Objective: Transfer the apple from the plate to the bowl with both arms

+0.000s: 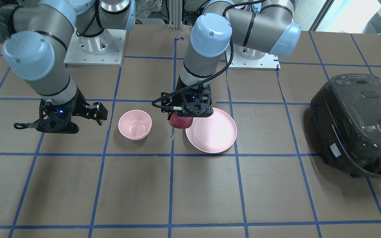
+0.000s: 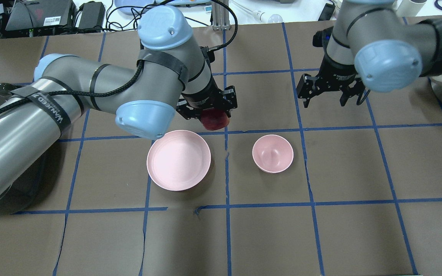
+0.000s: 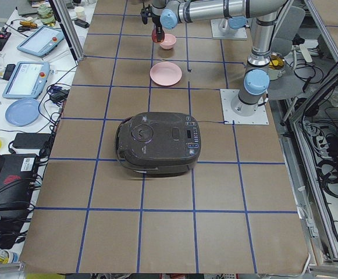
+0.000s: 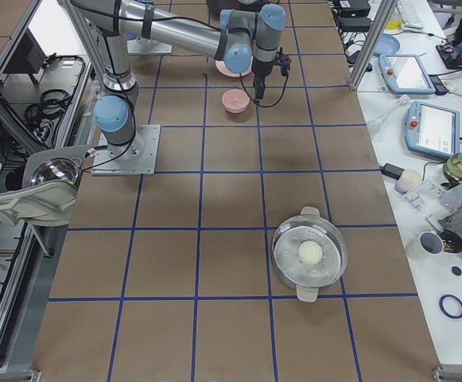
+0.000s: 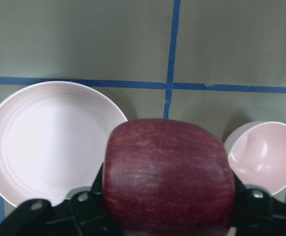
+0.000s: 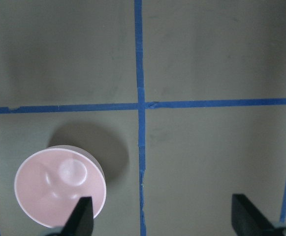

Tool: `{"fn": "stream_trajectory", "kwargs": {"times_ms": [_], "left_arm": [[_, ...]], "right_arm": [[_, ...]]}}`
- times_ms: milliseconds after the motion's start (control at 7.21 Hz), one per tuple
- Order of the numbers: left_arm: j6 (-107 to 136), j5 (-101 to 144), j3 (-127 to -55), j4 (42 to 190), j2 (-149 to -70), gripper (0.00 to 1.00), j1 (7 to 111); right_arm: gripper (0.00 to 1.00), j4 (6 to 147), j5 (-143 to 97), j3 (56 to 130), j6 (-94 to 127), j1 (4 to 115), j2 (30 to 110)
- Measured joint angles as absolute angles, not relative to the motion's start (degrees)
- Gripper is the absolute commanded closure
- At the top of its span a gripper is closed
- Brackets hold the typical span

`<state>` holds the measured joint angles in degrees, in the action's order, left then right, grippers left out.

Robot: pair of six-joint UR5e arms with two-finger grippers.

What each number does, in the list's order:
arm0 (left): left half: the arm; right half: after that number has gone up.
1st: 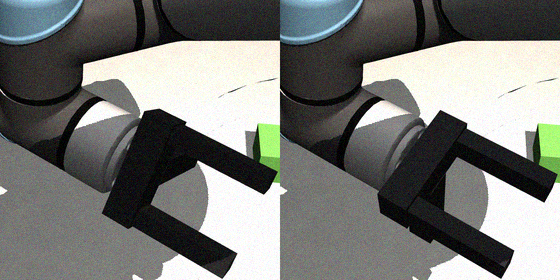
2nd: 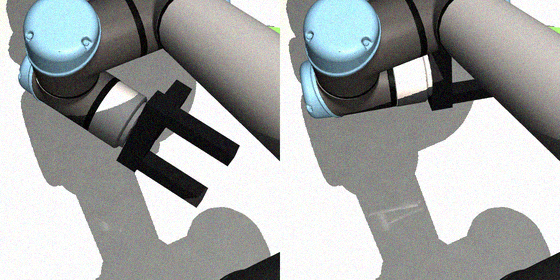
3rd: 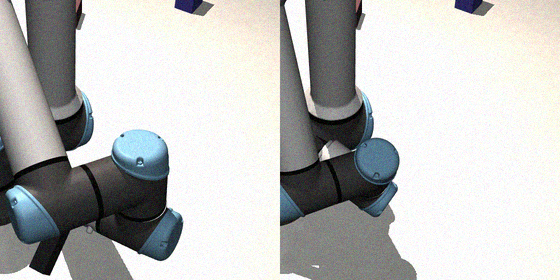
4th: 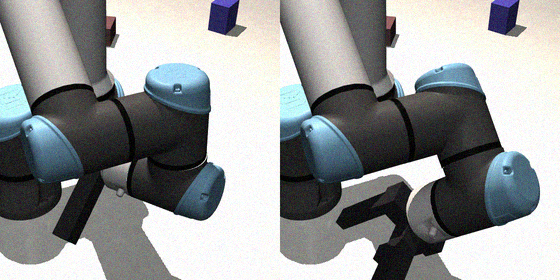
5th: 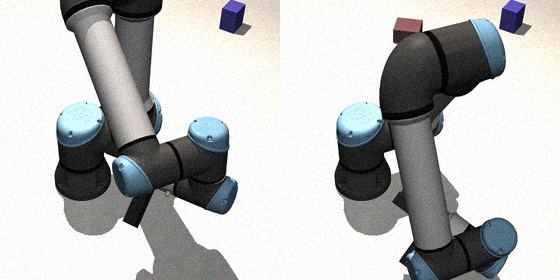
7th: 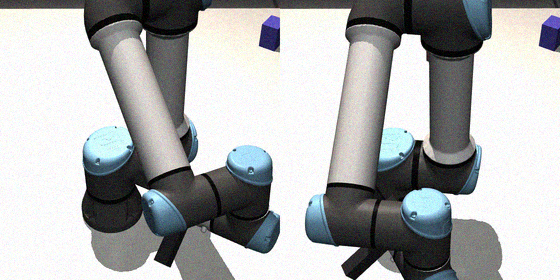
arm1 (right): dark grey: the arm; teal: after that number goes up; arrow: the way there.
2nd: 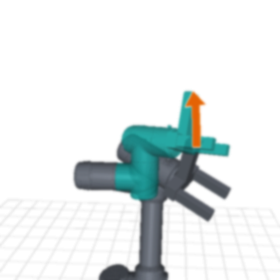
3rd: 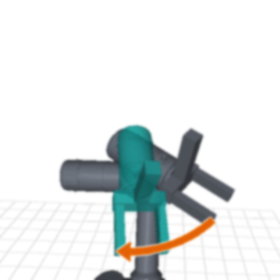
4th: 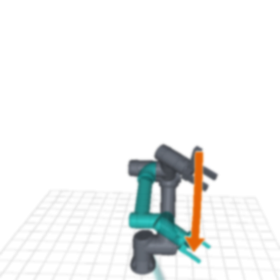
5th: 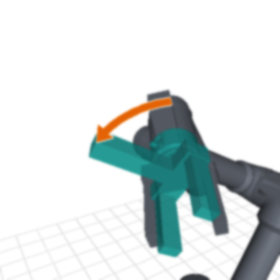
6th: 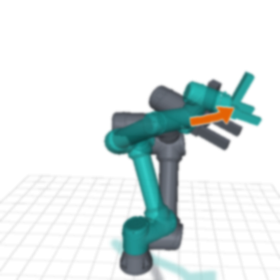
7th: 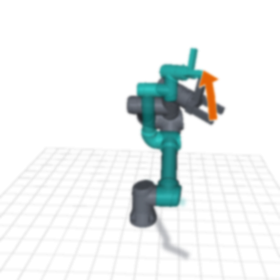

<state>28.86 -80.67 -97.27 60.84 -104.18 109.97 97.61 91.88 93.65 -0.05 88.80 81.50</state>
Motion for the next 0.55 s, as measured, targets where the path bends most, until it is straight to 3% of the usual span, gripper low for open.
{"fn": "stream_trajectory", "kwargs": {"times_ms": [416,554], "left_arm": [[42.86,-80.77,-97.17,51.98,-109.82,0.96,116.74],[45.41,-80.70,-97.18,51.15,-111.13,0.81,118.53]], "right_arm": [[0.00,89.06,92.56,83.42,-0.40,89.04,84.65],[0.00,88.05,92.68,82.29,-0.48,89.11,85.44]]}}
